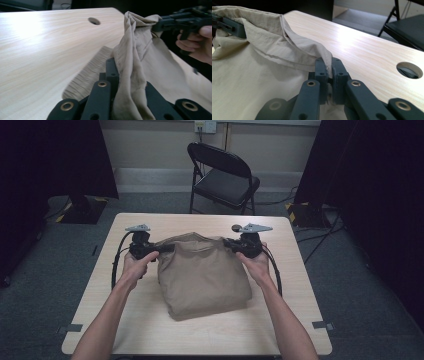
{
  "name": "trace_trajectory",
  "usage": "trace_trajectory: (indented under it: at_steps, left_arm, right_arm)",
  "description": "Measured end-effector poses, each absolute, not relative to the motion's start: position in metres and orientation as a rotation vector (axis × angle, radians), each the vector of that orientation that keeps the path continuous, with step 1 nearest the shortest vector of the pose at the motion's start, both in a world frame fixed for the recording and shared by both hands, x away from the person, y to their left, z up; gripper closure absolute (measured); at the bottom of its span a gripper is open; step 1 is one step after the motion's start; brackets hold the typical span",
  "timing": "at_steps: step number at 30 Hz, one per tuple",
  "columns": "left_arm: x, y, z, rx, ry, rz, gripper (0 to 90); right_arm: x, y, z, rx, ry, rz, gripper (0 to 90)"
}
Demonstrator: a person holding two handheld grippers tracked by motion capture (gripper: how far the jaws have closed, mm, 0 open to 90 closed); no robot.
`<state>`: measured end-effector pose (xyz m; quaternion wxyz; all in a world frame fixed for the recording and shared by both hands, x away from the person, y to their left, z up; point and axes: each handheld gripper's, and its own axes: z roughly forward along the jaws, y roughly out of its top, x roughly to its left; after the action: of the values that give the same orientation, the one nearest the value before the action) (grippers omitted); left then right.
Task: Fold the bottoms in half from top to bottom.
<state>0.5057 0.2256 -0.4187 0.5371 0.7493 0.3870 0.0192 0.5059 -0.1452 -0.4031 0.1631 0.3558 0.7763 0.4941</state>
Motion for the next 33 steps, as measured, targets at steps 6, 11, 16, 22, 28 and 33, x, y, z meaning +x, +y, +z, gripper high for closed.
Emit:
trace_trajectory:
  at_steps: [6,11,16,22,28,33]
  left_arm:
    - [0.518,0.231,-0.425,1.768,1.022,0.116,58.4]
    - [0.515,0.240,-0.418,1.720,1.031,0.141,46.5]
    - [0.505,0.239,-0.412,1.739,0.984,0.134,52.2]
    - [0.485,0.232,-0.418,1.806,0.908,0.075,65.7]
    - [0.465,0.221,-0.430,1.888,0.845,0.033,76.1]
    - [0.456,0.206,-0.446,1.999,0.829,0.001,76.2]
  right_arm:
    - [0.521,-0.145,-0.419,1.128,2.179,1.325,67.2]
    - [0.516,-0.145,-0.415,1.120,2.152,1.339,57.8]
    - [0.506,-0.143,-0.410,1.075,2.190,1.364,54.1]
    - [0.485,-0.148,-0.420,1.025,2.273,1.350,60.1]
    - [0.465,-0.153,-0.436,0.990,2.358,1.349,67.4]
    - [0.451,-0.144,-0.451,0.963,2.419,1.305,63.7]
